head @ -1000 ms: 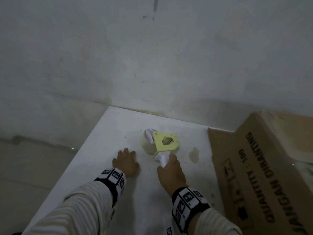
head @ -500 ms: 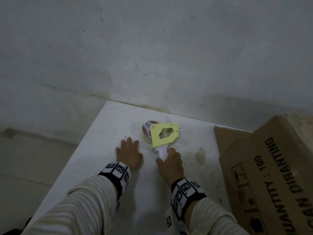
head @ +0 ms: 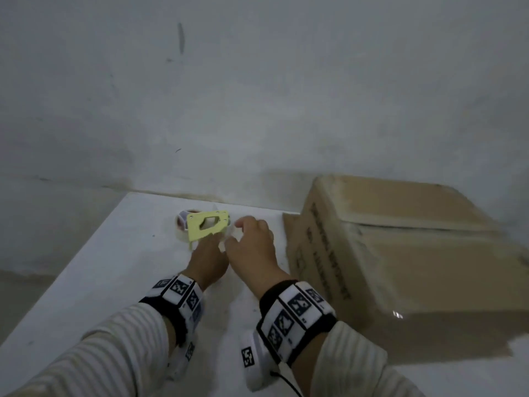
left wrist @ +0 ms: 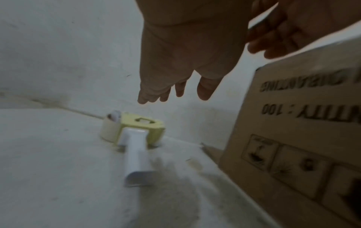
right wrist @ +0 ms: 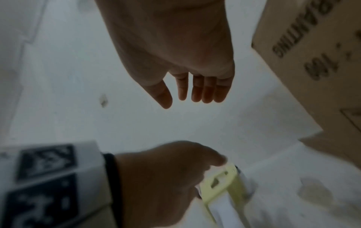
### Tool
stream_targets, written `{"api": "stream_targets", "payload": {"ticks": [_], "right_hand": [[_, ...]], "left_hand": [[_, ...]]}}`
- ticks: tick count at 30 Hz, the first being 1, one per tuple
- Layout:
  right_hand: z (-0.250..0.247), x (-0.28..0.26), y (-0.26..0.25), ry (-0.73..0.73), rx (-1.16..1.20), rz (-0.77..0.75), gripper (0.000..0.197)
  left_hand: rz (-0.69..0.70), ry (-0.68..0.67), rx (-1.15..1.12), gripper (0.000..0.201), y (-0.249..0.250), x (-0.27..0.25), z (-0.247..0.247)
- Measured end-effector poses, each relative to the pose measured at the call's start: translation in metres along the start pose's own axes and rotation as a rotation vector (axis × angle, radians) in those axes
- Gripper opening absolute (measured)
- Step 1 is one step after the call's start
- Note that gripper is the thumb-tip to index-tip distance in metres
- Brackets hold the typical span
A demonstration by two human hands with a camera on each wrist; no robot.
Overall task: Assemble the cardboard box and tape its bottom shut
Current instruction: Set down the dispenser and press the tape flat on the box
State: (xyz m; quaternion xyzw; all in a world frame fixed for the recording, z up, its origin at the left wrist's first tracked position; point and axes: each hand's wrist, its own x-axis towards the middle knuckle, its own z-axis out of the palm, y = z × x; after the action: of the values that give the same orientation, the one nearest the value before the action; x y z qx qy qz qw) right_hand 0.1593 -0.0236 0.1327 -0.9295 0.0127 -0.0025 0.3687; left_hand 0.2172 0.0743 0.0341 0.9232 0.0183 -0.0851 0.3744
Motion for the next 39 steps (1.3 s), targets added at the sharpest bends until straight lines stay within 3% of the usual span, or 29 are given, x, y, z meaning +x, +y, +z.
{"api": "stream_targets", "payload": {"ticks": [3,6,10,13,16,20,24,27,31,36,39], "right_hand": [[-0.065,-0.035,-0.002,0.085,0.032,-0.117,0.027],[-0.131,-0.067,0.015,0.131,0.01,-0.189,0.021],[-0.189,-0.092,0.067,0.113,-0.224,-0.123,0.027],[-0.191,-0.104,0.105,0.02,-0.4,-0.152,0.03],[-0.178,-0.111,0.125,0.094,-0.534,-0.29,0.035],[-0.171,-0.11,0.13,0.145,-0.551,-0.343,0.061],[-0.171,-0.11,0.132,0.124,-0.586,-0.351,0.056],[-0.173,-0.113,0.134,0.072,-0.617,-0.365,0.078],[-0.177,-0.118,0.134,0.001,-0.67,-0.4,0.107],[-0.177,-0.119,0.131,-0.02,-0.706,-0.372,0.111],[-0.176,-0.118,0.132,-0.012,-0.698,-0.383,0.111]], "left_hand": [[0.119,0.037,-0.225,0.025,0.078,-0.057,0.004],[0.183,0.085,-0.304,0.039,0.128,-0.09,0.02],[0.225,0.075,-0.399,0.043,0.178,-0.122,0.037],[0.214,0.074,-0.474,0.048,0.202,-0.138,0.045],[0.161,0.047,-0.592,0.052,0.217,-0.146,0.054],[0.158,-0.058,-0.748,0.057,0.218,-0.152,0.074],[0.093,-0.083,-0.843,0.057,0.222,-0.148,0.075],[0.023,-0.123,-0.866,0.063,0.226,-0.138,0.068],[0.016,-0.107,-0.723,0.06,0.229,-0.132,0.059],[0.035,-0.186,-0.913,0.063,0.221,-0.133,0.067],[0.032,-0.224,-0.91,0.065,0.215,-0.132,0.07]]}}
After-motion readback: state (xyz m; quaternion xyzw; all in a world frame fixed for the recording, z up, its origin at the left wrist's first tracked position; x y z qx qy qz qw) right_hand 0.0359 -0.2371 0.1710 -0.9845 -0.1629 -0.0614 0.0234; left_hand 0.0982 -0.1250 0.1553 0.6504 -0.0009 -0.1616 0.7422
